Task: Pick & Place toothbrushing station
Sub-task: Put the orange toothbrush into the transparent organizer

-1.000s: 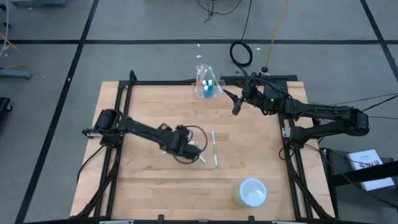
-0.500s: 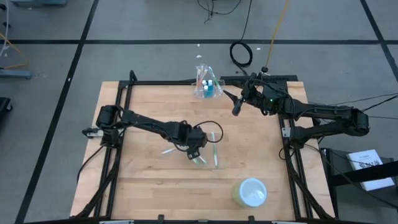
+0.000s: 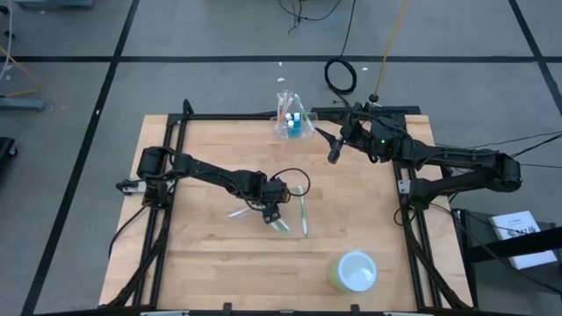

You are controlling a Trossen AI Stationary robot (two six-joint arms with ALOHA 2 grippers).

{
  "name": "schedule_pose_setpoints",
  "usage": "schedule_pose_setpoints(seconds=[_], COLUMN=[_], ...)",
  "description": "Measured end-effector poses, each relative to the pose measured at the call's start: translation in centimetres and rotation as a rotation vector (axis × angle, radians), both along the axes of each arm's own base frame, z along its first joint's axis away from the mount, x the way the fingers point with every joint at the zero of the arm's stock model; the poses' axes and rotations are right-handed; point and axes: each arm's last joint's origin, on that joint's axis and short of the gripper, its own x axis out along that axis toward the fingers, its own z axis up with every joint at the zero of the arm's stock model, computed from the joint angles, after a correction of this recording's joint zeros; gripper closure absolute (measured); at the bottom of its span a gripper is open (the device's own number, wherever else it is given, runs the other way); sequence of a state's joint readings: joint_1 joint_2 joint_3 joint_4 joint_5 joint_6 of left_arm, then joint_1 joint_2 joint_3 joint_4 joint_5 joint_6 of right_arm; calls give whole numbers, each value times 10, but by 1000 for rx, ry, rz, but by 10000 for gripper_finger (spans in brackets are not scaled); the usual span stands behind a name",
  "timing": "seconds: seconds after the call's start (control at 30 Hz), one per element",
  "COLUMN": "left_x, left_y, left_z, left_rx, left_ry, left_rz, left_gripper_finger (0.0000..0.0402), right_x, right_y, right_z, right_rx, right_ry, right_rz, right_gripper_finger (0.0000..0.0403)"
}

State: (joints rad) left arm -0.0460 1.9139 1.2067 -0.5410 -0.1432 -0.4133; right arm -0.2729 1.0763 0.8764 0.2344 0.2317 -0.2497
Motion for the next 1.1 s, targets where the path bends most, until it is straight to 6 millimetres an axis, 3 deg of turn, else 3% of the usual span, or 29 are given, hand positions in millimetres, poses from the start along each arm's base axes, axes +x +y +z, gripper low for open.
schedule_pose_setpoints(seconds=[0.3, 0.87, 1.1], left_x=[-9, -9, -5], left_y=[0, 7, 8], left_z=[-13, -19, -8], left_rx=[-8, -33, 5], left_ry=[5, -42, -77], left_rz=[10, 45, 32], left_gripper_finger=[127, 382, 384], right_x=[0, 0, 0], right_y=[0, 0, 0], right_z=[0, 0, -3], right_rx=[1, 2, 18], right_ry=[-1, 1, 23], right_rz=[-1, -2, -3], right_gripper_finger=[227, 227, 227])
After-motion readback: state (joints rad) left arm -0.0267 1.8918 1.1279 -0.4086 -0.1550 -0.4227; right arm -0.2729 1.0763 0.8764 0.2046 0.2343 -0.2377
